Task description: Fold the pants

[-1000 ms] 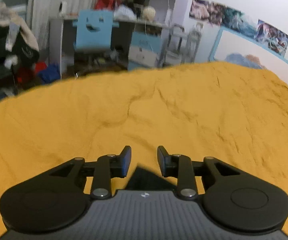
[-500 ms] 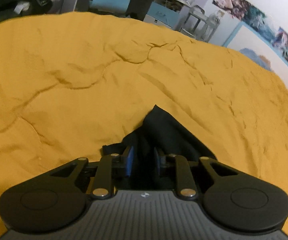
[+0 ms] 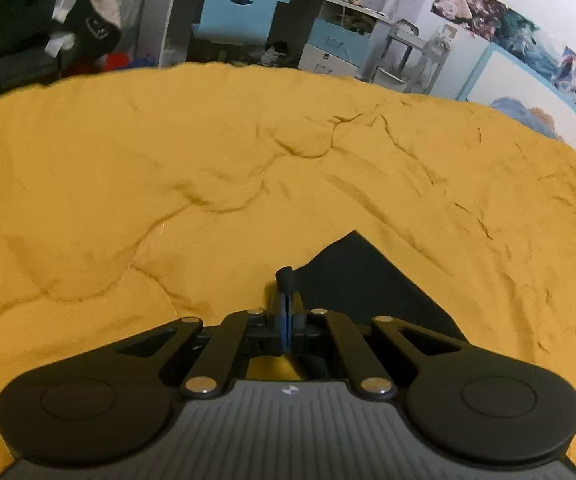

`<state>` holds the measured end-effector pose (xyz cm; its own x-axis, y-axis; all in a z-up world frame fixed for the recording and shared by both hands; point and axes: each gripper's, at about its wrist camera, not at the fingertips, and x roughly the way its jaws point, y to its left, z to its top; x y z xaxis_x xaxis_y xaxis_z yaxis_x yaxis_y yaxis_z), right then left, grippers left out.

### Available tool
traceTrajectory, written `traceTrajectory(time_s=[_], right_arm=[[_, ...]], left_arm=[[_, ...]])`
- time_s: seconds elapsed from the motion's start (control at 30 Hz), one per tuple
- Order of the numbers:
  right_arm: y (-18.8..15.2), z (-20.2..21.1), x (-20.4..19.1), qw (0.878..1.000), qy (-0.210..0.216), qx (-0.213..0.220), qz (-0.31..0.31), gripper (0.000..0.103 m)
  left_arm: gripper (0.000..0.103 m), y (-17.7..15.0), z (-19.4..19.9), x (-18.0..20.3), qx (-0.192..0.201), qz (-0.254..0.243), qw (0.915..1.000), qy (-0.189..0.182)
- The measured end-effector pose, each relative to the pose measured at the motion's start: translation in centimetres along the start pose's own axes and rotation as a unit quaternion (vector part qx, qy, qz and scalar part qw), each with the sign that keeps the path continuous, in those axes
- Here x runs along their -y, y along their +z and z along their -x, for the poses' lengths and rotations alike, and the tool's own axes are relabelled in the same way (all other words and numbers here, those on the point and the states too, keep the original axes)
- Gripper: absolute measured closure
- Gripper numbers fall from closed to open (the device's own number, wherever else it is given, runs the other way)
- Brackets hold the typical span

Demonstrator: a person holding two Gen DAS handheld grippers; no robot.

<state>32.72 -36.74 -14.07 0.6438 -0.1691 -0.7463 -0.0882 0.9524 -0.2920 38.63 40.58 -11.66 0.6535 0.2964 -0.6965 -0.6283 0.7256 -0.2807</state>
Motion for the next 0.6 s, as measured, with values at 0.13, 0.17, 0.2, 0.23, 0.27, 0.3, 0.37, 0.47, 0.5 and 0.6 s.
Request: traceTrajectory(time_s=[0.13, 0.17, 0.2, 0.23, 0.27, 0.3, 0.37, 0.47, 0.5, 0.6], right_arm=[[0.1, 0.7, 0.3, 1.000, -0.005, 0.001, -0.001, 0.045], [0.1, 1.1, 0.7, 1.000, -0.004, 0.003, -0.010, 0.045], [0.1, 1.4, 1.2, 1.000, -0.001, 0.005, -0.020, 0.045], [0.1, 1.8, 1.8, 0.999, 0.003, 0.006, -0.034, 0.045], [0.0, 2.1, 2.7, 0.998, 0.008, 0.004, -0.054, 0.045], [-0.1, 2.3, 3.6, 0.997, 0.012, 0.001, -0.077, 0.045], [-0.9, 2.7, 5.8, 0.989, 0.027, -0.010, -0.146, 0.045], [-3.3, 3.2, 9.2, 0.961, 0.058, -0.021, -0.270, 0.046], [-4.2, 3.3, 10.0, 0.950, 0.069, -0.023, -0.304, 0.046], [-7.1, 3.5, 12.3, 0.909, 0.100, -0.026, -0.404, 0.046]], left_arm=[[0.088, -0.3, -0.5, -0.9, 0.010, 0.042, 0.9991, 0.000], [0.087, -0.3, -0.4, -1.1, 0.011, 0.052, 0.9986, 0.000], [0.087, -0.2, -0.1, -1.3, 0.012, 0.061, 0.9980, -0.004], [0.086, -0.2, 0.1, -1.4, 0.011, 0.068, 0.9976, -0.007], [0.085, -0.3, 0.5, -1.5, 0.006, 0.076, 0.9970, -0.013], [0.084, -0.3, 0.7, -1.7, 0.000, 0.080, 0.9965, -0.022], [0.083, -0.8, 1.5, -1.7, -0.014, 0.086, 0.9954, -0.040], [0.083, -1.8, 3.1, -1.3, -0.024, 0.084, 0.9946, -0.056], [0.083, -2.1, 3.8, -1.0, -0.025, 0.078, 0.9949, -0.059], [0.083, -2.9, 5.6, -0.3, -0.031, 0.063, 0.9951, -0.069]])
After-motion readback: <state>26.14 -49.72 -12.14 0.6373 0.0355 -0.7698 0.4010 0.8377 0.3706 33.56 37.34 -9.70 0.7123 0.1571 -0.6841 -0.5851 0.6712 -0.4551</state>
